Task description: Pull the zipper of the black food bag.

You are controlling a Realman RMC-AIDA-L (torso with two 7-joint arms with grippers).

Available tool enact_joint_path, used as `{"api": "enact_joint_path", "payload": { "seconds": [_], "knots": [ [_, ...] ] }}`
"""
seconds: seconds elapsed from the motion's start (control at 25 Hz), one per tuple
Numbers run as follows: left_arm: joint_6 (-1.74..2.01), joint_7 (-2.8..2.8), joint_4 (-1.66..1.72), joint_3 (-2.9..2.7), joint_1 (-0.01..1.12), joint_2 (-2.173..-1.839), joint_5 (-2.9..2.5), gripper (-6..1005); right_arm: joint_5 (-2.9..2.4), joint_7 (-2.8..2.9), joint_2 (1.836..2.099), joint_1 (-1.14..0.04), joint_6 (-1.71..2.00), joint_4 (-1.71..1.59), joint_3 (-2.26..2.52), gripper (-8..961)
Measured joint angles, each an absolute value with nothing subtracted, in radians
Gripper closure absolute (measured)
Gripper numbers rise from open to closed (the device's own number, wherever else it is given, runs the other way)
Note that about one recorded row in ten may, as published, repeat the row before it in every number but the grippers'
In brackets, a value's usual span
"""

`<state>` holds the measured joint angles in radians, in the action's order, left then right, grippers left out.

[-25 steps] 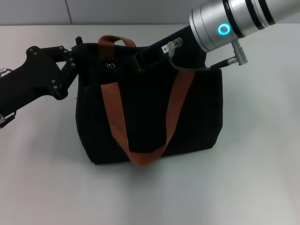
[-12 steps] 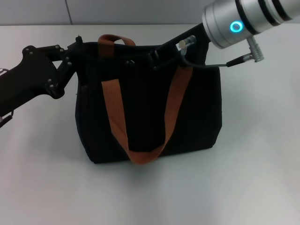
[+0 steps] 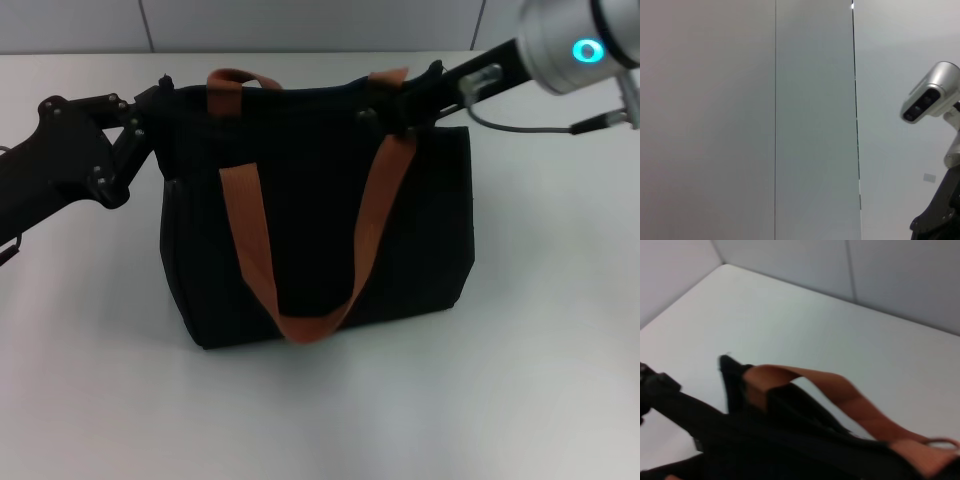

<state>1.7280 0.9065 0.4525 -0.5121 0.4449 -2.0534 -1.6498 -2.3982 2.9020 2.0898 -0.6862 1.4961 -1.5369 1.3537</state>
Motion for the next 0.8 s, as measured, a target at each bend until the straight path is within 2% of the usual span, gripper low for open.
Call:
{"api": "enact_joint_path", "payload": {
  "seconds": [0.4, 0.64, 0.8],
  "knots": [
    [1.727, 0.907, 0.453, -0.512, 0.445, -2.051, -1.648, 978, -2.269, 2.852, 2.092, -0.583, 1.475, -1.606, 1.308, 955],
    [1.727, 0.91, 0.448, -0.512, 0.436, -2.053, -1.649, 978, -1.858, 2.445, 2.087, -0.45, 1.353, -1.471, 1.217, 880],
    [1.727, 0.914, 0.448, -0.519, 0.424, -2.053, -1.655, 978, -1.557, 2.071, 2.081, -0.397, 1.397, -1.279, 1.13, 830]
  ]
}}
